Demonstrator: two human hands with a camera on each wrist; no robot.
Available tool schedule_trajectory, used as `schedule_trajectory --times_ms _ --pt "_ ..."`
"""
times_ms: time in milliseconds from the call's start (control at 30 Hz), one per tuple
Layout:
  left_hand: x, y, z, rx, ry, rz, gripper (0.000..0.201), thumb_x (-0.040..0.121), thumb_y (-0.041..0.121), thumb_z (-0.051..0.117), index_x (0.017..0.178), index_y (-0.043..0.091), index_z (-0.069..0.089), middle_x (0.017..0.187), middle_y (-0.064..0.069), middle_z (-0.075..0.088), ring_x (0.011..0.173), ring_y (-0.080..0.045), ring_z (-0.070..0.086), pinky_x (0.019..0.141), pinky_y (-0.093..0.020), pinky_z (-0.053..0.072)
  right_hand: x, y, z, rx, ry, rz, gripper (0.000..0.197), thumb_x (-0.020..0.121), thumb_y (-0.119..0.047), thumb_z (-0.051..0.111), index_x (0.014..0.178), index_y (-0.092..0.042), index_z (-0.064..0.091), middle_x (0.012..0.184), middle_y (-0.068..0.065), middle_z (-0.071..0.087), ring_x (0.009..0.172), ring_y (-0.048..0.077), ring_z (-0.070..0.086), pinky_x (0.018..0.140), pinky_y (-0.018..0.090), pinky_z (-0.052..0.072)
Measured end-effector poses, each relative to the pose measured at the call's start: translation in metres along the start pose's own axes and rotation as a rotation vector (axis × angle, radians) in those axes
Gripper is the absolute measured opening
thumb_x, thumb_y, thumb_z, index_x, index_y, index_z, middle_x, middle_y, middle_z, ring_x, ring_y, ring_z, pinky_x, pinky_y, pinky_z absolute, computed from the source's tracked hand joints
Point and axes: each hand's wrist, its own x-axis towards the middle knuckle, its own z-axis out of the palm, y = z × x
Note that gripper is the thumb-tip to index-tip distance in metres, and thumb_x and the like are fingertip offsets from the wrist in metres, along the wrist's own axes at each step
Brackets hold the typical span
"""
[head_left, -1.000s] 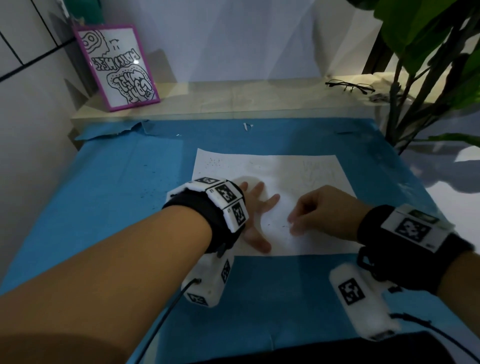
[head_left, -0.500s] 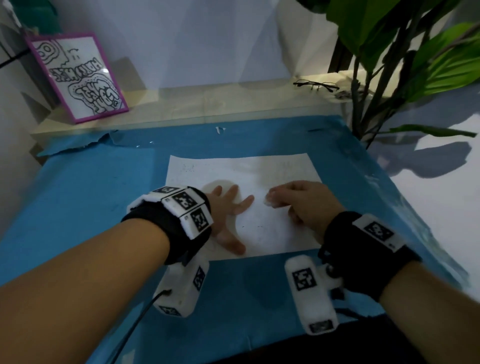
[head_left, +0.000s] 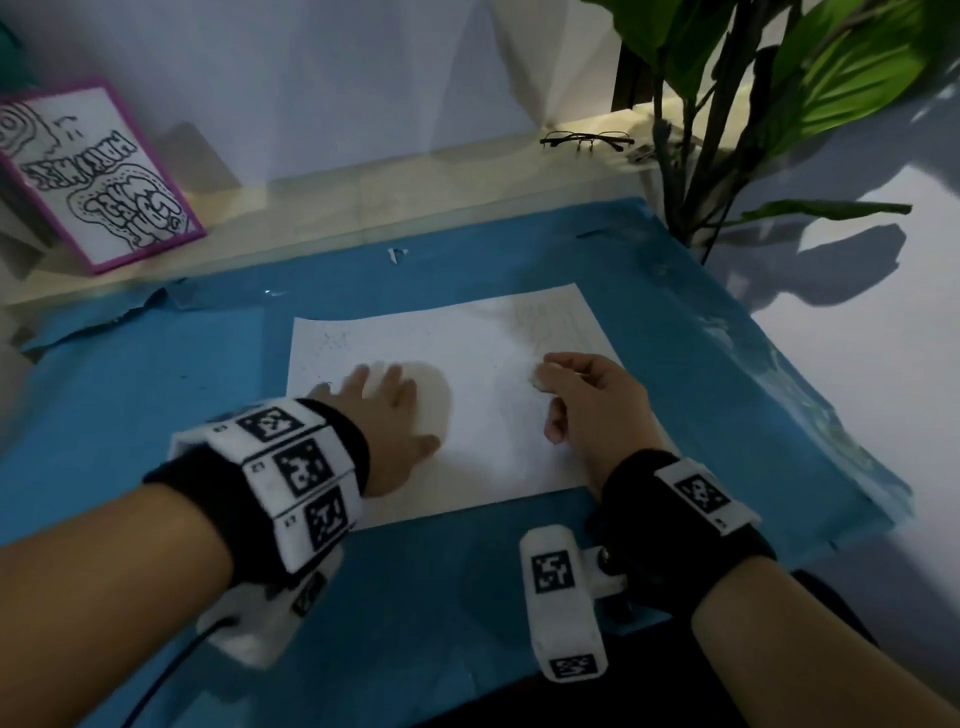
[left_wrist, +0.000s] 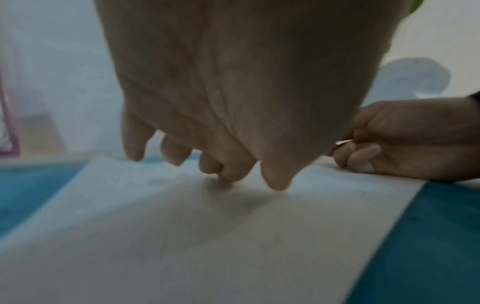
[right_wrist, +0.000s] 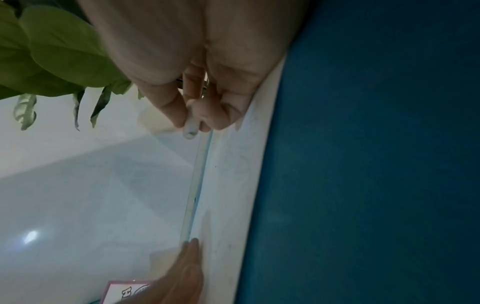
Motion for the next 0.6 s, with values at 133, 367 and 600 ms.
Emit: schedule_trajectory --times_ms 133,367,600 --pt "-0.018 0.039 0.005 -0.014 0.089 0.441 0.059 0.102 0.039 0.018 0.152 0.022 -0.006 0.158 0.0 -0.019 0.147 -0.018 -0.009 0.119 -0.043 0.009 0.003 0.001 0.001 0.078 0.01 0.014 0.013 0.084 -0.006 0.061 0.091 -0.016 0.056 0.064 0.007 0.055 0.035 0.013 0.041 0.038 0.022 0.036" --pt "-0.005 -0.034 0.019 0.115 -0.061 -0.104 0.056 0.102 0.04 0.006 0.152 0.018 -0.008 0.157 -0.014 -0.021 0.145 -0.037 -0.006 0.116 -0.05 0.015 0.004 0.003 -0.002 0.046 -0.039 0.016 0.017 0.083 -0.008 0.061 0.098 -0.015 0.056 0.064 0.005 0.056 0.039 0.013 0.045 0.045 0.028 0.04" --pt "-0.046 0.016 0.026 -0.223 -0.082 0.362 0.064 0.1 0.049 0.018 0.154 0.019 0.0 0.16 0.005 -0.007 0.146 -0.01 -0.003 0.118 -0.029 0.006 0.006 0.007 -0.001 0.004 -0.063 0.01 0.009 0.083 -0.007 0.064 0.089 -0.014 0.063 0.054 0.003 0.056 0.043 0.016 0.05 0.054 0.032 0.045"
